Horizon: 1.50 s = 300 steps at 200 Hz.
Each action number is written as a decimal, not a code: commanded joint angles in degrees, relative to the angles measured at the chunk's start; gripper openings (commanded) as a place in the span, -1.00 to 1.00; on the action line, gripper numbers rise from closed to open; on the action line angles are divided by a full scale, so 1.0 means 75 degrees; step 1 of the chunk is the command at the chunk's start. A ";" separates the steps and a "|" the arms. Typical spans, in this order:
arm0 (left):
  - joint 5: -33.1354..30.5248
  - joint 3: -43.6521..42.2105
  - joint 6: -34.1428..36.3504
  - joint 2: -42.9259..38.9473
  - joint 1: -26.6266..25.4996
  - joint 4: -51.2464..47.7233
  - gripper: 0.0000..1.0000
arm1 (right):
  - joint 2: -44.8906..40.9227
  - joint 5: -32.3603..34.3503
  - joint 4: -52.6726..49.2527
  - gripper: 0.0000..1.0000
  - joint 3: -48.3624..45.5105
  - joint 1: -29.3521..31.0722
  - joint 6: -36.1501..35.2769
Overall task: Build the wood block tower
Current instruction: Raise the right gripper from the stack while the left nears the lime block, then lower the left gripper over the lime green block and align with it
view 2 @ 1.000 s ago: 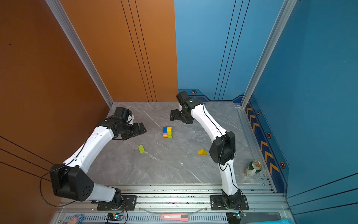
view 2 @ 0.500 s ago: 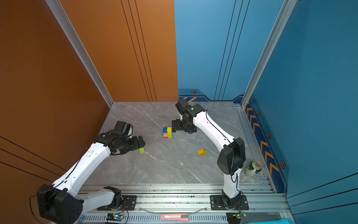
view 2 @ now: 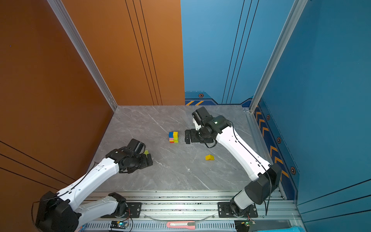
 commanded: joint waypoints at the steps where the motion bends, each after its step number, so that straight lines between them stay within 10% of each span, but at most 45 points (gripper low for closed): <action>1: -0.0286 -0.0014 -0.0026 0.0283 -0.0045 0.0352 0.96 | -0.0362 -0.0281 0.0272 1.00 -0.0161 -0.0102 0.0066; 300: 0.0814 0.1802 0.1144 0.4379 0.0351 0.1819 0.96 | 0.1451 -0.1191 0.0570 1.00 0.0963 -0.0920 0.0246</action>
